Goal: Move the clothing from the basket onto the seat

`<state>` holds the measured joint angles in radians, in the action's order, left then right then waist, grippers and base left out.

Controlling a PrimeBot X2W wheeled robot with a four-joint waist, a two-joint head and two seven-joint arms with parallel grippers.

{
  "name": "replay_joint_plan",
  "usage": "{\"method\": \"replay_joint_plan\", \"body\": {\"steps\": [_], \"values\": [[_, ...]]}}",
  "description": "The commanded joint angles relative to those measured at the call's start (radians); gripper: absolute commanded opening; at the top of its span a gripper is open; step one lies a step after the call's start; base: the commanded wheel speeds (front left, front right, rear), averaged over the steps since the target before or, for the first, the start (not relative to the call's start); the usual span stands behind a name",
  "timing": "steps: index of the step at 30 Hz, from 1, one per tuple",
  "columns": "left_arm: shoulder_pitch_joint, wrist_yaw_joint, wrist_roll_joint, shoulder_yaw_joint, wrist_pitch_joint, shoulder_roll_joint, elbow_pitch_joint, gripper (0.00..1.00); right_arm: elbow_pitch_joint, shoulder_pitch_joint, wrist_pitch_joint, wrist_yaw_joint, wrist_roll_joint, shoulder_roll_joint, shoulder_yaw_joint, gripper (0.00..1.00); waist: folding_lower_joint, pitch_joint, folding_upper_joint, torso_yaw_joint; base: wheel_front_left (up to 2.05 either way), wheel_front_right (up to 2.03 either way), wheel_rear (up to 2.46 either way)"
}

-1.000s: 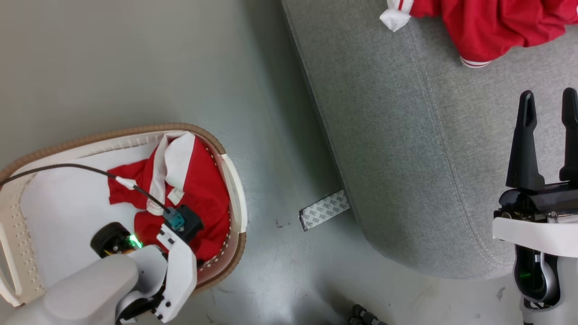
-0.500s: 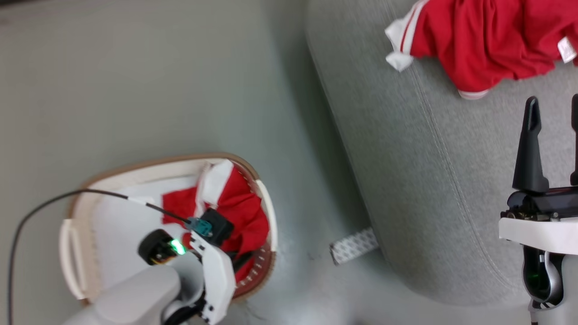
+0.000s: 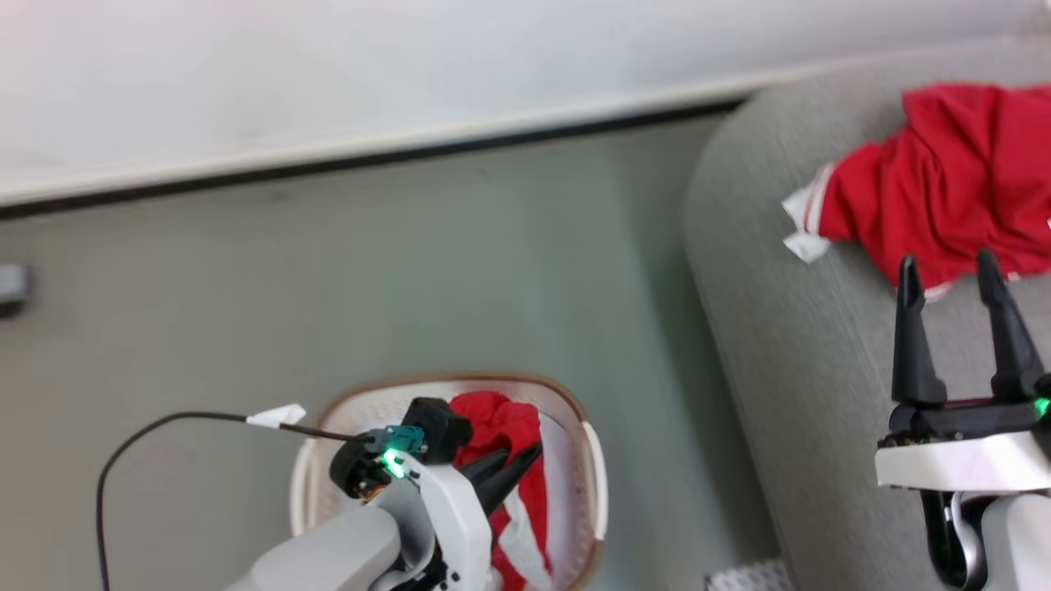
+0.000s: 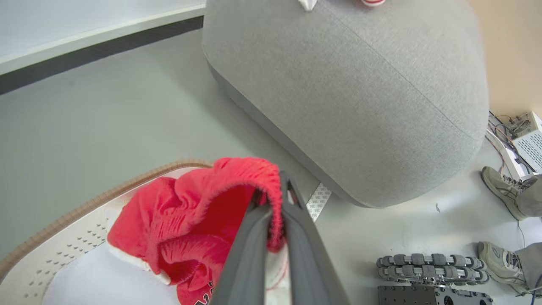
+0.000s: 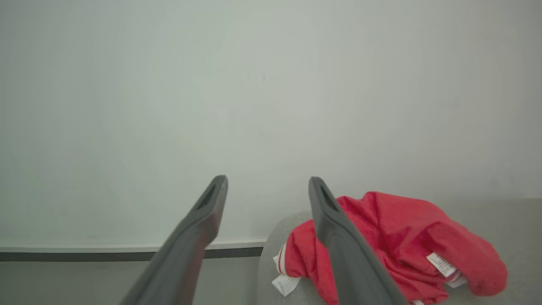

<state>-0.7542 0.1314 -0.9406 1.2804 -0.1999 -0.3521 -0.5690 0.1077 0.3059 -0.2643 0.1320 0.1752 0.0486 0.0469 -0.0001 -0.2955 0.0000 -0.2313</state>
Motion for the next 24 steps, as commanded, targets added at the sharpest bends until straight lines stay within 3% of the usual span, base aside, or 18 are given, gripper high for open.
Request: {"method": "replay_joint_plan", "body": {"steps": [1,9,24], "values": [[0.006,-0.002,-0.005,0.001,-0.009,0.005,0.0,0.0,0.007,-0.014,0.0,-0.003,-0.006,0.003,0.001,1.0,0.0001,0.092,0.0,0.087,0.0,0.0,0.0],[-0.047,-0.002,0.004,-0.041,-0.064,0.03,0.028,0.0,0.058,-0.057,0.0,-0.003,-0.002,0.003,-0.031,1.0,0.0001,0.189,0.0,0.167,0.0,0.0,0.0],[-0.114,-0.033,0.159,-0.299,-0.064,0.05,0.204,0.0,0.123,-0.118,0.0,-0.003,0.047,0.003,-0.122,1.0,0.0001,0.291,0.0,0.257,0.0,0.0,0.0]]}}
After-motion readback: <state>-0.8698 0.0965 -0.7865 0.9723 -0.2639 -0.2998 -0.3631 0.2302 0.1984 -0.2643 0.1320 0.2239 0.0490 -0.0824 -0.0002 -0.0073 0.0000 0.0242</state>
